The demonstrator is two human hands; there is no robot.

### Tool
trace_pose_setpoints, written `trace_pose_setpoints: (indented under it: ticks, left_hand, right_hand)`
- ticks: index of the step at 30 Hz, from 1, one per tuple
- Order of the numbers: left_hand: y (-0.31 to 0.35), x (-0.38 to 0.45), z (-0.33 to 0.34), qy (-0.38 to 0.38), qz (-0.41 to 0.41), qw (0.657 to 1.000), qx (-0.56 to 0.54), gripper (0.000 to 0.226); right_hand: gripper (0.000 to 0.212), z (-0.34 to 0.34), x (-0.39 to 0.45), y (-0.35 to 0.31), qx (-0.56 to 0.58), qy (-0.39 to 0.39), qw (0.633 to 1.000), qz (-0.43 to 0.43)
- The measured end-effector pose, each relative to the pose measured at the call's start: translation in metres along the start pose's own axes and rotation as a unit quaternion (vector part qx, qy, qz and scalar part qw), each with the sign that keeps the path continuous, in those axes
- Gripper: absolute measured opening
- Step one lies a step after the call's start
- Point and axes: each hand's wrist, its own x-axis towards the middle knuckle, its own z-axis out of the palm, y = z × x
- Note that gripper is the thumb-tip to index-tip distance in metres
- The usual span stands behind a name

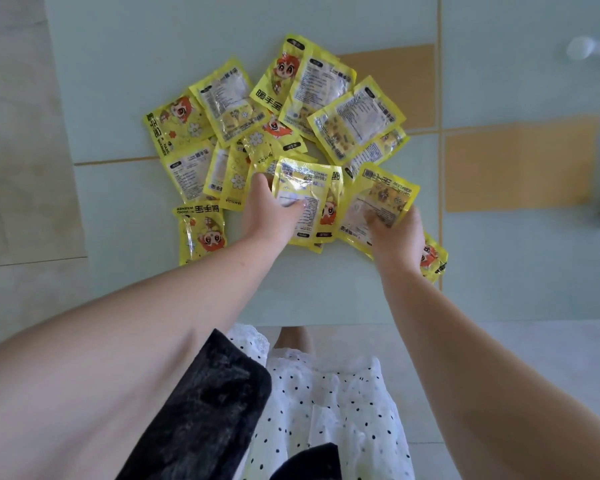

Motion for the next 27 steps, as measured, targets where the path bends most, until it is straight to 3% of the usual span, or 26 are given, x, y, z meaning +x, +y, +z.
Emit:
trace_pose_setpoints:
  ticks: [5, 10, 13, 15, 21, 23, 27]
  left_hand:
    - [0.002, 0.008, -0.024, -0.018, -0.023, 0.996, -0.086, 0.030]
    - [0.012, 0.045, -0.060, 0.017, -0.123, 0.966, -0.229, 0.028]
    - [0.024, 0.071, -0.077, 0.054, -0.173, 0.938, -0.296, 0.053]
    - [0.030, 0.088, -0.084, 0.086, -0.194, 0.926, -0.313, 0.068]
    - [0.040, 0.123, -0.087, 0.123, -0.215, 0.925, -0.289, 0.080]
    - [0.041, 0.130, -0.087, 0.121, -0.214, 0.931, -0.269, 0.081]
    - [0.045, 0.142, -0.089, 0.098, -0.212, 0.941, -0.245, 0.080]
  right_hand:
    - [0.052, -0.017, -0.006, -0.020, 0.168, 0.014, 0.986, 0.012]
    - [0.007, -0.012, 0.018, -0.066, 0.204, -0.011, 0.978, 0.052]
    - [0.016, 0.000, 0.036, -0.093, 0.255, -0.005, 0.964, 0.078]
    - [0.020, 0.010, 0.049, -0.105, 0.232, 0.006, 0.969, 0.082]
    - [0.024, 0.032, 0.073, -0.115, 0.083, 0.044, 0.994, 0.062]
    - [0.034, 0.037, 0.076, -0.119, 0.032, 0.057, 0.997, 0.052]
    - [0.033, 0.041, 0.080, -0.127, -0.006, 0.041, 0.999, 0.032]
